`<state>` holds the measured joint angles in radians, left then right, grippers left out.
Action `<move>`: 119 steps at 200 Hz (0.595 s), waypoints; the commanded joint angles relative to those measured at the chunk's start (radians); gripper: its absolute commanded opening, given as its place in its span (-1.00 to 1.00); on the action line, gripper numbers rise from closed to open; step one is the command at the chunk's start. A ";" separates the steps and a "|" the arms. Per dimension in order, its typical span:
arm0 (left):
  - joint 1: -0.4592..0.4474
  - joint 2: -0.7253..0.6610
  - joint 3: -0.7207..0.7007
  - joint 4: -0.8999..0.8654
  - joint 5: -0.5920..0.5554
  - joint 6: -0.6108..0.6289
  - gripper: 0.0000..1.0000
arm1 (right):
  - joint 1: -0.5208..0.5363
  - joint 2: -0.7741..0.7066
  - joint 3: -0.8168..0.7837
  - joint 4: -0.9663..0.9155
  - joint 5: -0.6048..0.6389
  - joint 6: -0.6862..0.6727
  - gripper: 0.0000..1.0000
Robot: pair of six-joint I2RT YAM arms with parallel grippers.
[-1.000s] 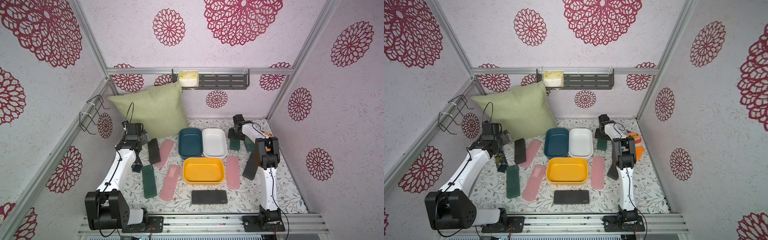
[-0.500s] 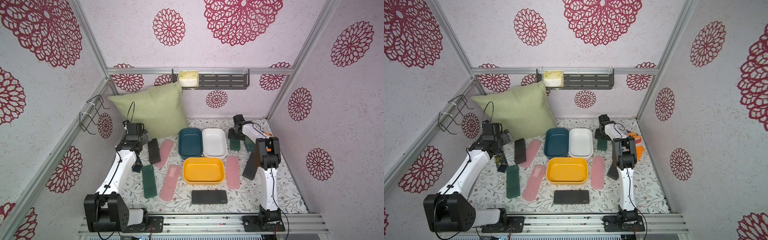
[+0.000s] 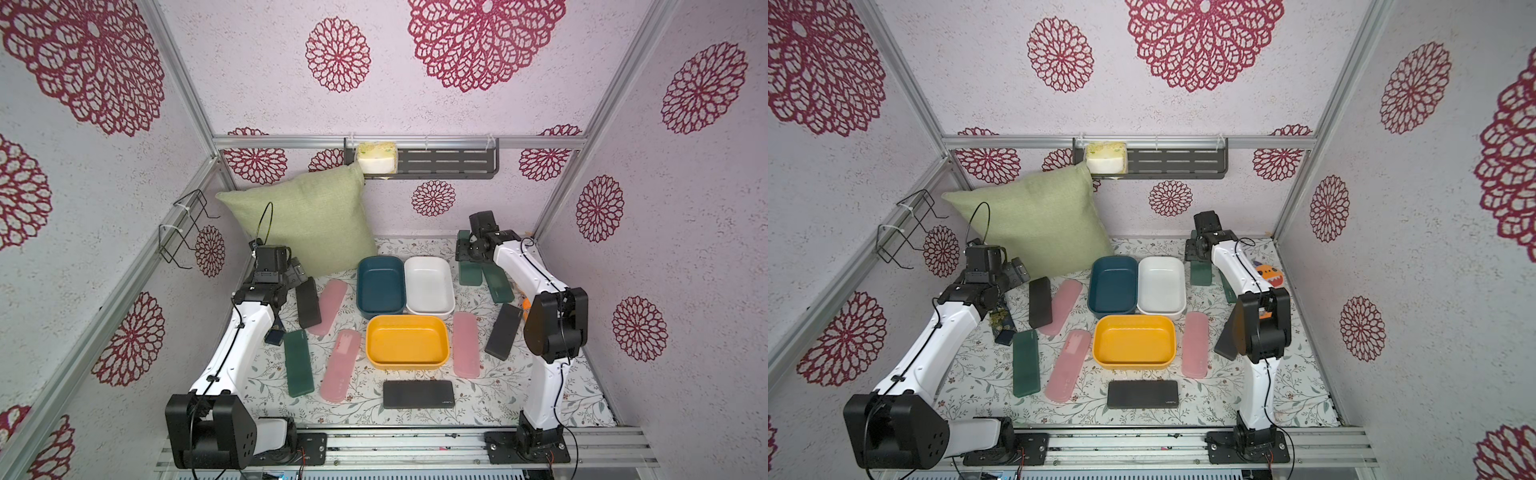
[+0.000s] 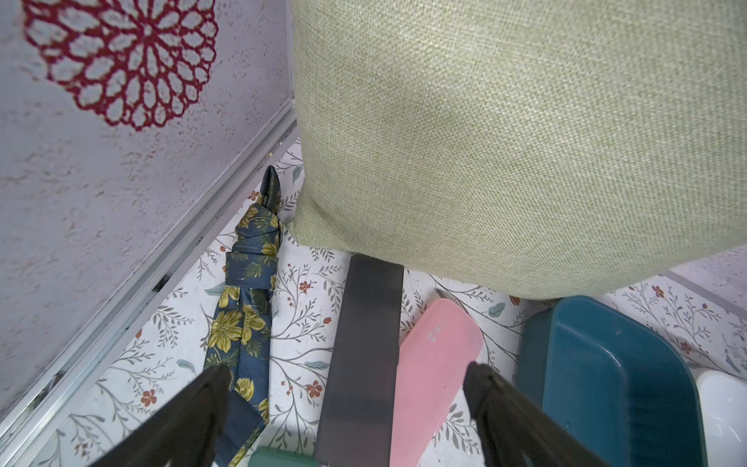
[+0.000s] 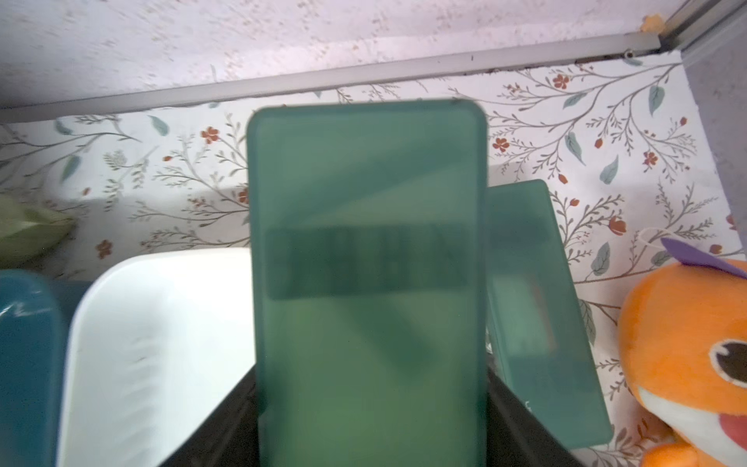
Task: Place the pencil cases by color into the storage box
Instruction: Place the pencil case at the storage box.
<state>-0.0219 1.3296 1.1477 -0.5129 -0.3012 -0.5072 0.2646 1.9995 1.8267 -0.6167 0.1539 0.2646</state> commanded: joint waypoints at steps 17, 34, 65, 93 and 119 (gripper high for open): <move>-0.013 -0.017 0.009 0.020 0.028 -0.021 0.95 | 0.112 -0.064 -0.035 0.019 0.002 0.067 -0.11; -0.015 -0.010 0.012 0.019 0.028 -0.041 0.95 | 0.156 -0.057 -0.051 0.037 -0.006 0.096 -0.11; -0.021 0.013 0.022 0.019 0.033 -0.054 0.95 | 0.202 -0.012 -0.050 0.058 -0.011 0.140 -0.11; -0.025 0.036 0.032 0.017 0.036 -0.054 0.95 | 0.221 0.030 -0.038 0.089 -0.022 0.174 -0.13; -0.031 0.051 0.029 0.029 0.040 -0.049 0.95 | 0.232 0.078 -0.017 0.098 -0.017 0.190 -0.14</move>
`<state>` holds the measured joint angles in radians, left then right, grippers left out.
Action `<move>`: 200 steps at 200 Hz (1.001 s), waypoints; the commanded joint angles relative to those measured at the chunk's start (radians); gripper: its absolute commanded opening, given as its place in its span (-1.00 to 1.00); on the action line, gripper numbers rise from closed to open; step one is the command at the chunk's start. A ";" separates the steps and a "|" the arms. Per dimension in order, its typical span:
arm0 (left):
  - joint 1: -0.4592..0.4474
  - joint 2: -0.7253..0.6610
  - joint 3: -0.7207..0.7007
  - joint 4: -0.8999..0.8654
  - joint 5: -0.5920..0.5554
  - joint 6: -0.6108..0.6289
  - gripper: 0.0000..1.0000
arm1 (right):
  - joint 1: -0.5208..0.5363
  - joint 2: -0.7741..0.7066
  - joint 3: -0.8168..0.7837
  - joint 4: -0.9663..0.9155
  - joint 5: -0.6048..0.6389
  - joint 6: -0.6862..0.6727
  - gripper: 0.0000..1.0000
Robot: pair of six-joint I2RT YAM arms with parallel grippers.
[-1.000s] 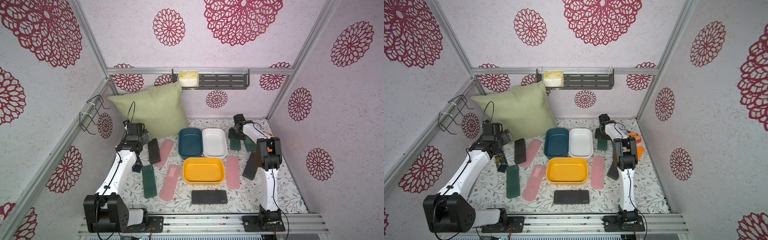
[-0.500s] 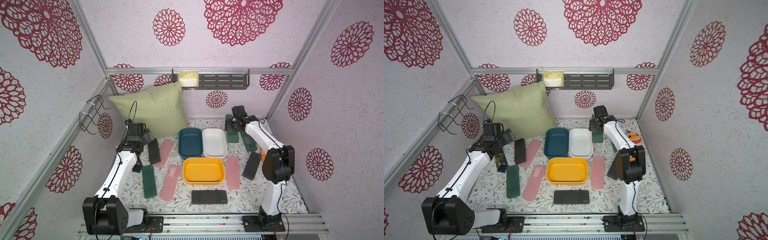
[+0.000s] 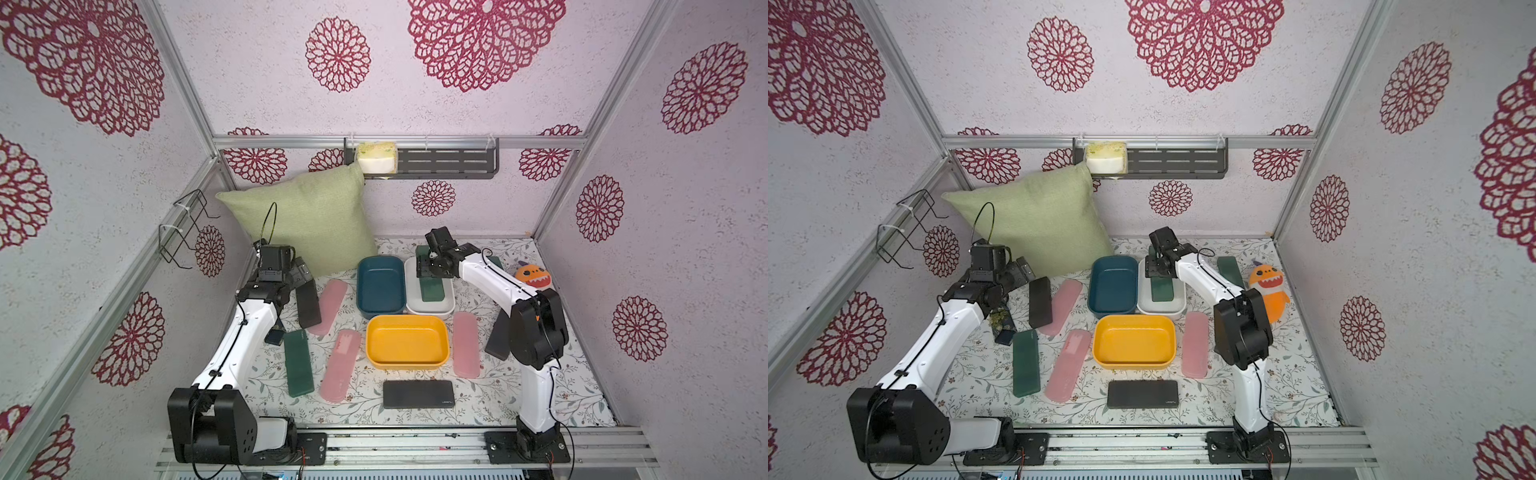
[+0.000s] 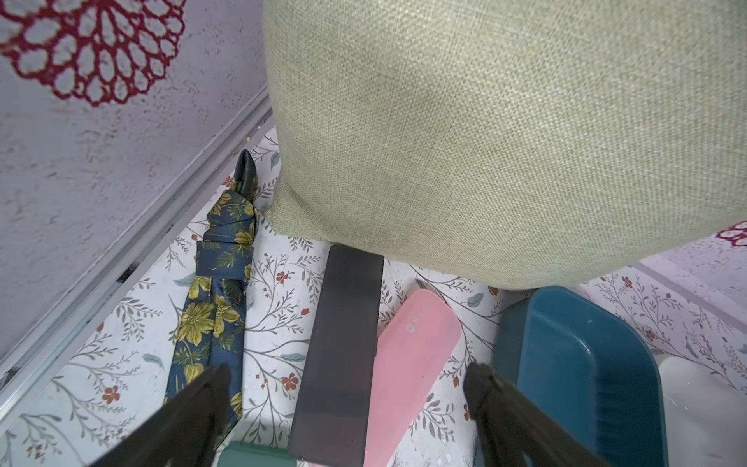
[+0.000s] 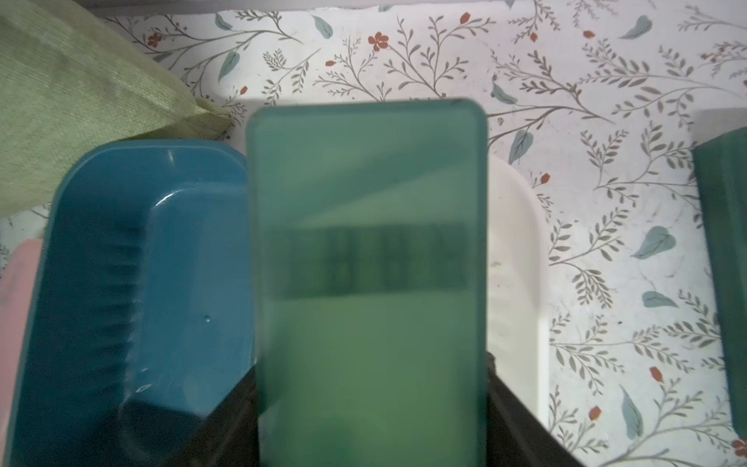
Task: Place the pencil cases by color into the storage box
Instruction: Place the pencil case at the storage box.
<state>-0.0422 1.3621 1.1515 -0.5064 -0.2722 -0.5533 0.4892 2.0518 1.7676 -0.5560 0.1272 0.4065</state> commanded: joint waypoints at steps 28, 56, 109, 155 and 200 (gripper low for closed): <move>-0.018 0.028 0.022 0.031 0.018 0.005 0.95 | 0.009 0.064 0.051 0.054 0.009 0.057 -0.14; -0.021 0.028 0.020 0.032 0.016 0.010 0.95 | 0.010 0.094 0.056 0.051 0.003 0.062 -0.14; -0.024 0.031 0.018 0.032 0.011 0.018 0.95 | 0.021 0.121 0.043 0.061 -0.021 0.072 -0.14; -0.024 0.032 0.016 0.029 0.009 0.021 0.95 | 0.028 0.154 0.044 0.064 -0.037 0.079 -0.14; -0.024 0.038 0.015 0.028 0.007 0.025 0.95 | 0.028 0.189 0.043 0.062 -0.037 0.078 -0.14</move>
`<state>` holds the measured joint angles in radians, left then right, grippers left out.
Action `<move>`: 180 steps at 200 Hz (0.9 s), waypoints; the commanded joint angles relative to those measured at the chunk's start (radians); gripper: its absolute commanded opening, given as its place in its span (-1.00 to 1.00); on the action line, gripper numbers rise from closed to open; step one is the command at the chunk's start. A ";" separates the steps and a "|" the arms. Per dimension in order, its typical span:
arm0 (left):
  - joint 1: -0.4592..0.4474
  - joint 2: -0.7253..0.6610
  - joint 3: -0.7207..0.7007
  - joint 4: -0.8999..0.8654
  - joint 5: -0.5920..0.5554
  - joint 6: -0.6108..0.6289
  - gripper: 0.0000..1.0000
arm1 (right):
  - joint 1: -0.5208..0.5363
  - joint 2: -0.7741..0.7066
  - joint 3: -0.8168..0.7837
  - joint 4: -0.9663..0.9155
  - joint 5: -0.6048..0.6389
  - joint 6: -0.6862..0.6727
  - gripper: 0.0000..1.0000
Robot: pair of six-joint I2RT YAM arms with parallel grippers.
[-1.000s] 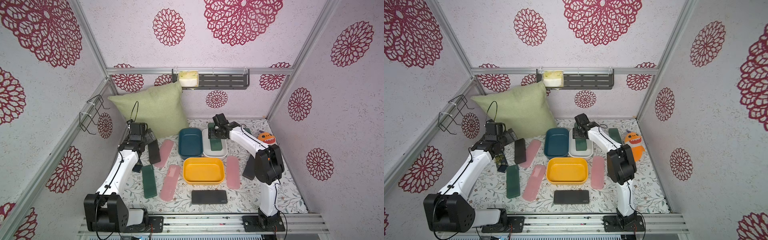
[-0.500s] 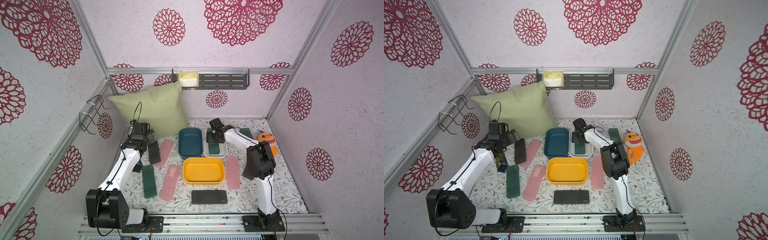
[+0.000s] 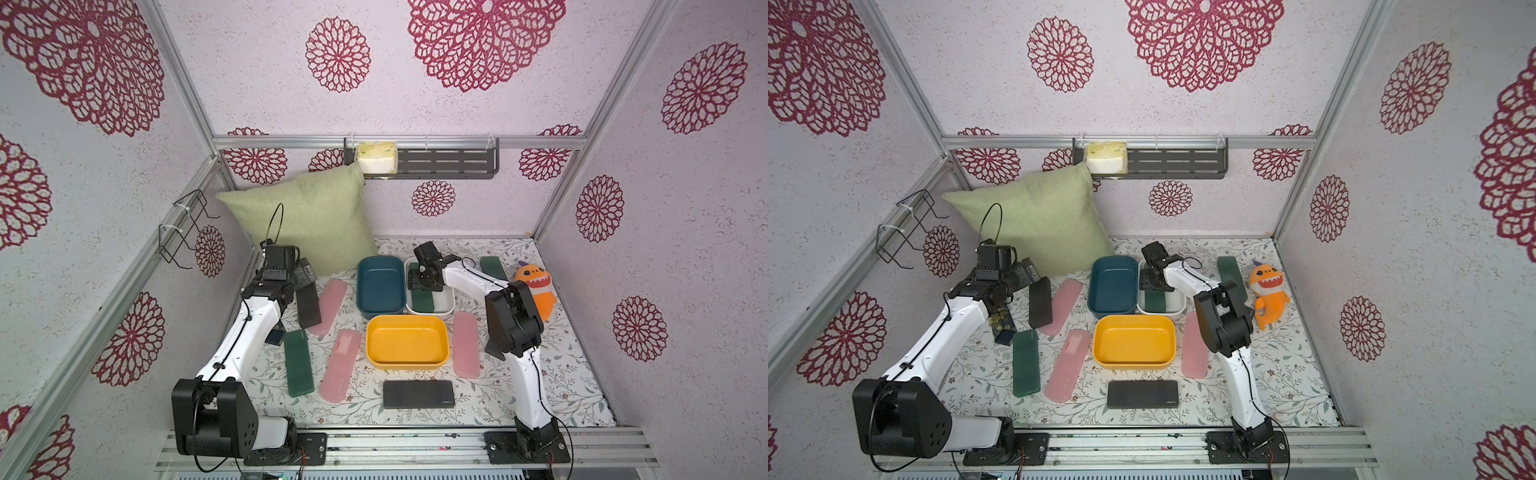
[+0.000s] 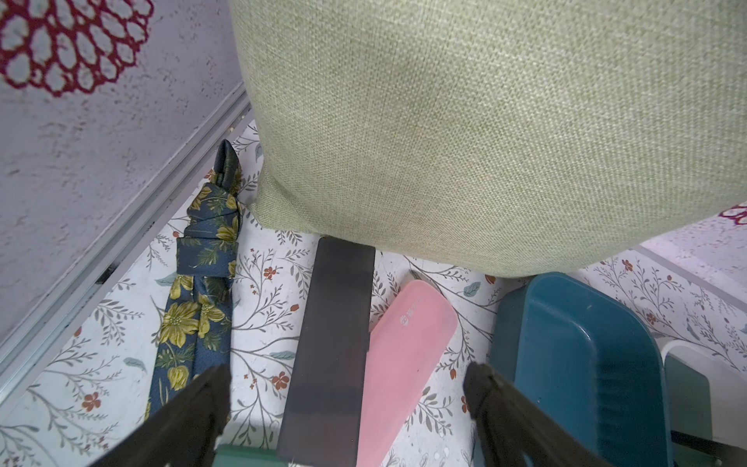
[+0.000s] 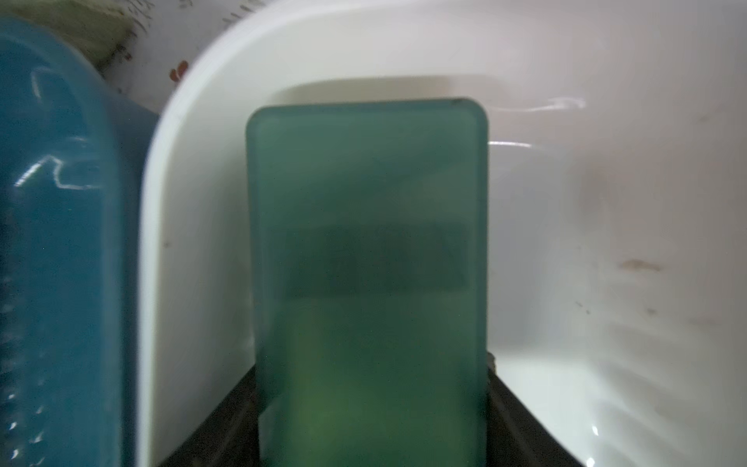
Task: Place the pencil cases by color into the storage box
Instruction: Place the pencil case at the storage box.
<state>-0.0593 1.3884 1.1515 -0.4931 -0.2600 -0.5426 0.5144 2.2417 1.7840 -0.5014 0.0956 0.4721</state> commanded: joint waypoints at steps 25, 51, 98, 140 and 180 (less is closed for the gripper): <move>-0.007 0.013 0.016 0.013 -0.008 0.014 0.95 | 0.003 0.024 0.036 0.006 -0.005 0.010 -0.13; -0.007 0.017 0.017 0.011 -0.007 0.016 0.95 | 0.004 0.045 0.043 0.002 -0.005 0.009 -0.08; -0.007 0.027 0.017 0.005 -0.010 0.016 0.95 | 0.003 0.059 0.045 -0.006 -0.003 0.004 0.30; -0.007 0.030 0.017 -0.007 -0.016 0.016 0.95 | 0.004 0.048 0.043 -0.017 0.001 0.002 0.61; -0.008 0.025 0.017 -0.009 -0.017 0.016 0.95 | 0.003 0.021 0.043 -0.023 0.011 -0.004 0.79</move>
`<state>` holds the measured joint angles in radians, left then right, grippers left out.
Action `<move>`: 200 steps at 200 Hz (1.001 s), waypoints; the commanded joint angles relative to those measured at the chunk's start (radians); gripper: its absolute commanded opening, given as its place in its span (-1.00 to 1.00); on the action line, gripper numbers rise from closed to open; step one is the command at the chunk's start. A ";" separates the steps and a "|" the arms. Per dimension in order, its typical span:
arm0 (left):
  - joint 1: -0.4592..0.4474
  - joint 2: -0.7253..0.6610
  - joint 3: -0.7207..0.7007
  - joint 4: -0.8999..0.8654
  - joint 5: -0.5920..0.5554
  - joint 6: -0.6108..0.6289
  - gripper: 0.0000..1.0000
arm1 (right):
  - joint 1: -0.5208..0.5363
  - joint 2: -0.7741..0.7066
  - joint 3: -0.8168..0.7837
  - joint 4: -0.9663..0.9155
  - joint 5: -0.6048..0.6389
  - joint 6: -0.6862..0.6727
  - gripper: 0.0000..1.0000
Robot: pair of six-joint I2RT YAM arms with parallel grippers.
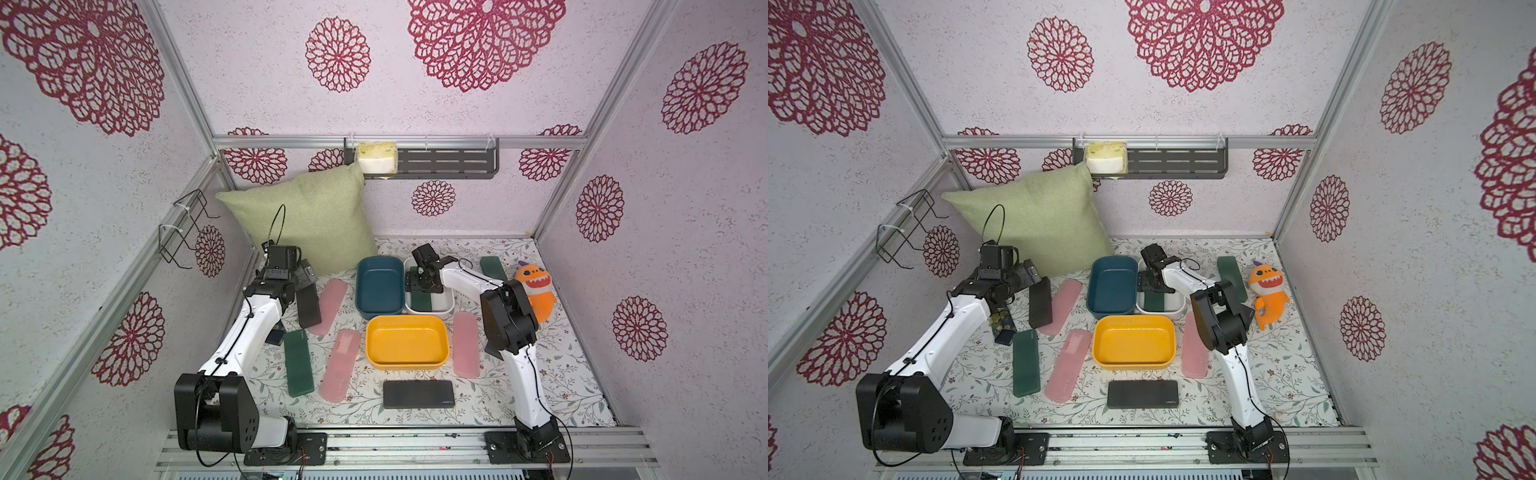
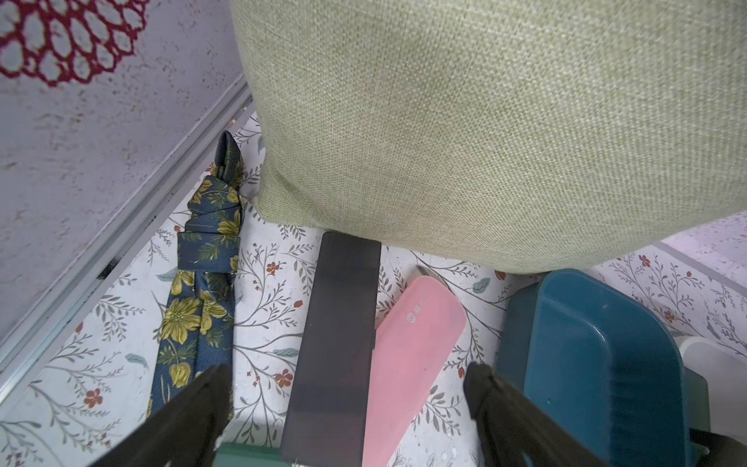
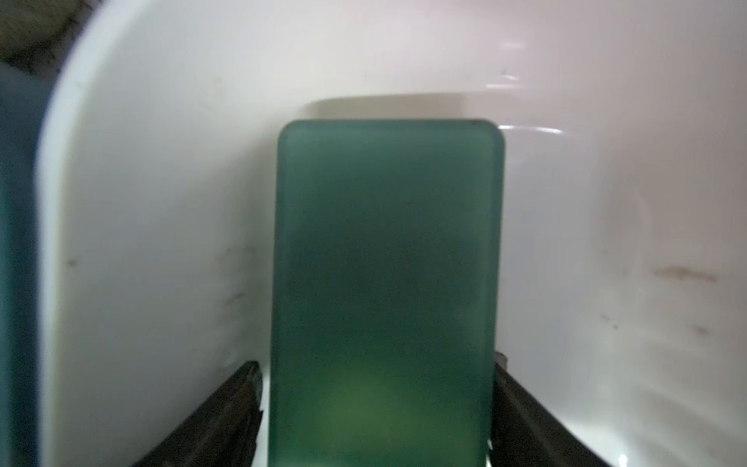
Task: Place the pencil cases by color into the storage box
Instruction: Place the pencil case at the storage box.
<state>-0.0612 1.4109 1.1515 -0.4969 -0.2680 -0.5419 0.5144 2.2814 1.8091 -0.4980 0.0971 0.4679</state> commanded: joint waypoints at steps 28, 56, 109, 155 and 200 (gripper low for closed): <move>-0.008 0.007 0.020 -0.012 -0.010 0.011 0.95 | 0.003 -0.049 0.019 -0.038 0.029 -0.009 0.83; -0.011 0.021 0.033 -0.042 -0.024 0.003 0.95 | 0.002 -0.085 0.021 -0.051 0.048 -0.021 0.85; -0.012 0.077 0.077 -0.130 -0.019 0.001 0.95 | 0.001 -0.150 0.004 -0.062 0.071 -0.051 0.86; 0.024 0.165 0.131 -0.203 0.095 0.002 0.97 | -0.004 -0.213 -0.016 -0.057 0.065 -0.101 0.84; 0.072 0.266 0.159 -0.225 0.223 -0.023 0.99 | -0.027 -0.288 -0.089 -0.025 0.042 -0.128 0.84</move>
<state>-0.0097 1.6306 1.2804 -0.6804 -0.1337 -0.5518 0.5049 2.0670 1.7531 -0.5339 0.1421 0.3744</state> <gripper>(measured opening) 0.997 0.921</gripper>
